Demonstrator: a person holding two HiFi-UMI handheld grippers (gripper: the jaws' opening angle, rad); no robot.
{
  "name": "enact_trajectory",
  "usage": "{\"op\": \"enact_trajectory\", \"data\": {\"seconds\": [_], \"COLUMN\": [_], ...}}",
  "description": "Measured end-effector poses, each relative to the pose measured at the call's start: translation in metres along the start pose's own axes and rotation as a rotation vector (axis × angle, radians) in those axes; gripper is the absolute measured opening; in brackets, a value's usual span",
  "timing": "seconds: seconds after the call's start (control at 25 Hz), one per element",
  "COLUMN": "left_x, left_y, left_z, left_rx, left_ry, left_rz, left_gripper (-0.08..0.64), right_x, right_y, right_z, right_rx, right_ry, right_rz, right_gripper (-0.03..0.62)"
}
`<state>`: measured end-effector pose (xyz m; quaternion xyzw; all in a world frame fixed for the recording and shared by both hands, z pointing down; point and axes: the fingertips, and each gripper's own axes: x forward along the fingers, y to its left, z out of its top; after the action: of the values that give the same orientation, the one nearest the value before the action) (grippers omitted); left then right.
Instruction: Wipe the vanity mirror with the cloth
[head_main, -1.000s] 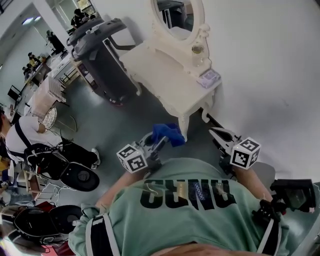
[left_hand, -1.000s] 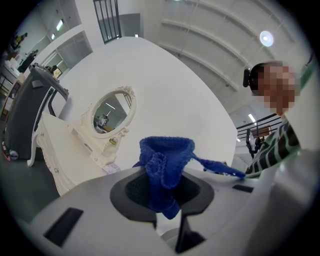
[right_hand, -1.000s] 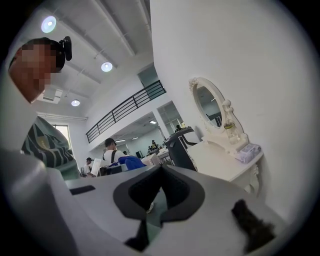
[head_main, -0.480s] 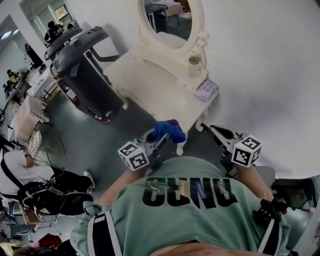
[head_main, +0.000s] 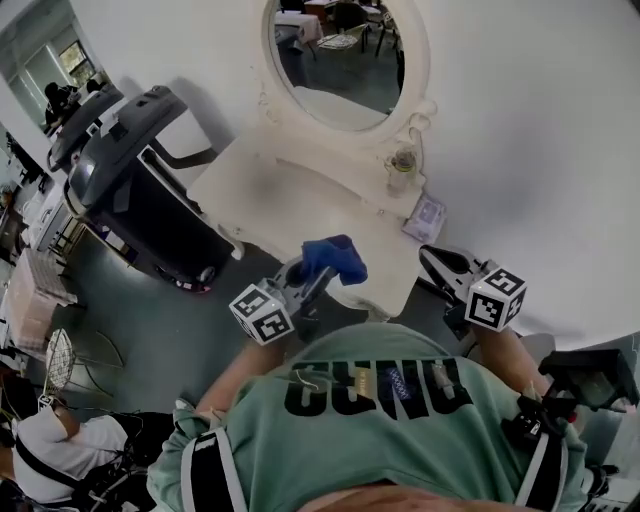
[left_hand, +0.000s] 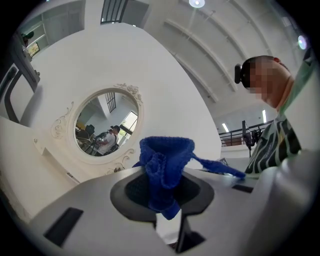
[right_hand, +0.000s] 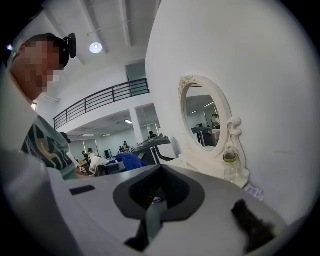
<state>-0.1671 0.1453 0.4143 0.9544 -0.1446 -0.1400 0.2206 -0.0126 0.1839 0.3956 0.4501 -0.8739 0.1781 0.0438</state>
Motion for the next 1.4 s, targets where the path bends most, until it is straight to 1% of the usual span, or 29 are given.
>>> {"op": "enact_trajectory", "data": {"seconds": [0.2,0.36,0.44,0.52,0.6,0.72,0.8,0.84,0.92,1.0,1.16,1.28,1.4], "left_x": [0.019,0.051,0.074,0.099,0.124,0.166,0.185,0.189,0.186,0.178,0.169,0.188,0.202], "left_y": [0.045,0.064,0.073,0.086,0.095,0.11,0.128,0.139,0.166,0.199,0.279,0.327,0.369], "left_z": [0.011,0.016,0.024,0.032,0.035,0.039,0.045,0.048,0.059,0.076,0.13,0.175,0.206], "left_rx": [-0.021,-0.015,0.013,0.043,0.046,0.054,0.075,0.097,0.171,0.249,0.371,0.498,0.632], "left_ry": [-0.016,-0.018,-0.031,-0.05,-0.074,-0.067,-0.045,-0.03,0.017,0.055,0.074,0.079,0.129], "left_rz": [0.016,0.052,0.092,0.159,0.229,0.292,0.338,0.363,0.416,0.453,0.507,0.537,0.598], "left_gripper": [0.089,0.089,0.089,0.089,0.089,0.089,0.089,0.088,0.089,0.089,0.089,0.089,0.089], "right_x": [0.038,0.055,0.061,0.067,0.073,0.083,0.094,0.101,0.117,0.135,0.173,0.179,0.172], "right_y": [-0.035,-0.076,-0.1,-0.128,-0.157,-0.2,-0.219,-0.224,-0.227,-0.229,-0.231,-0.229,-0.227], "right_z": [0.017,0.038,0.053,0.067,0.079,0.099,0.108,0.108,0.099,0.088,0.071,0.074,0.076], "right_rx": [-0.01,-0.06,-0.11,-0.175,-0.225,-0.268,-0.269,-0.263,-0.249,-0.24,-0.178,-0.2,-0.211], "right_ry": [0.025,0.043,0.046,0.045,0.036,0.008,0.007,0.006,-0.001,0.003,0.045,0.083,0.095], "right_rz": [-0.011,0.014,0.053,0.101,0.155,0.22,0.246,0.259,0.271,0.251,0.19,0.169,0.131], "right_gripper": [0.012,0.012,0.012,0.012,0.012,0.012,0.012,0.012,0.012,0.012,0.012,0.012,0.012]}}
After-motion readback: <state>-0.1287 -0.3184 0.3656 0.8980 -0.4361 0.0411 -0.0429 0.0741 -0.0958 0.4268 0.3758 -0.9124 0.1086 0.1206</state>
